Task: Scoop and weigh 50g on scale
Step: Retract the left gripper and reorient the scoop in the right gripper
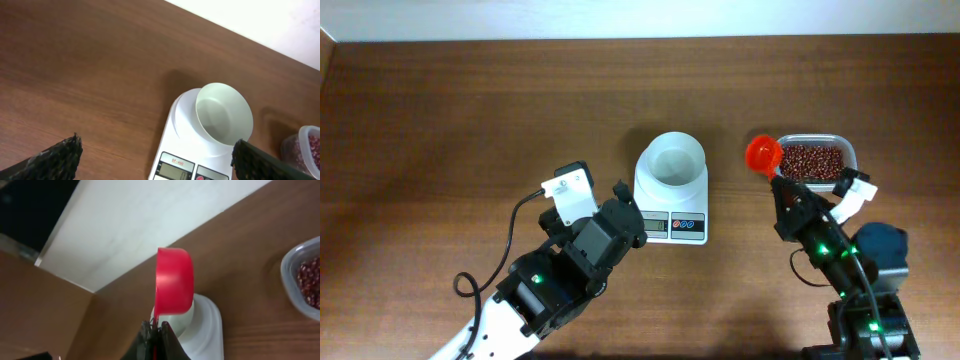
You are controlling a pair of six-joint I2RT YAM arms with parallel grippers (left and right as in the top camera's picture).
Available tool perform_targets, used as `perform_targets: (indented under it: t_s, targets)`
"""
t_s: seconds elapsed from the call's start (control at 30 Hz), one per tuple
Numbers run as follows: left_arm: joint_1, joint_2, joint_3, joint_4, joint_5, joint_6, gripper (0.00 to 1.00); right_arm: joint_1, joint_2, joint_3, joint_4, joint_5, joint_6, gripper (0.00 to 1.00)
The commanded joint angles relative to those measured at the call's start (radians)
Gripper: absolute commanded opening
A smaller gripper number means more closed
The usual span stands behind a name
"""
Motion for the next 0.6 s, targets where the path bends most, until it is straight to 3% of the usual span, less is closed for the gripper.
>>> perform_targets:
  t_s: [0.0,0.13,0.2,0.27,0.33,0.47,0.5,0.57]
  targets:
    - [0.004,-0.007,-0.002,-0.005,0.044,0.005,0.99,-0.008,0.037,0.004,-0.008,-0.045,-0.001,0.04]
    - [0.005,-0.007,-0.002,-0.008,0.041,0.021,0.99,-0.008,0.081,0.004,-0.023,-0.120,-0.001,0.04]
    - [0.005,-0.015,0.001,-0.006,0.049,0.105,0.99,-0.008,0.086,0.004,-0.067,-0.158,-0.002,0.04]
    - [0.018,-0.021,0.042,-0.003,0.136,0.330,0.99,-0.008,0.086,0.004,-0.093,-0.160,-0.002,0.04]
    - [0.071,-0.021,0.114,-0.010,0.312,0.560,0.99,-0.008,0.086,0.004,-0.093,-0.156,-0.006,0.04]
    - [0.231,-0.020,0.252,-0.172,0.685,0.879,0.99,-0.008,0.086,0.009,-0.092,-0.158,-0.005,0.04]
    - [0.258,-0.020,0.269,-0.212,0.705,0.936,0.99,-0.008,0.086,0.019,-0.090,-0.164,-0.005,0.04]
    - [0.275,-0.020,0.269,-0.249,0.539,0.935,0.99,-0.008,0.086,0.030,-0.090,-0.189,-0.025,0.04]
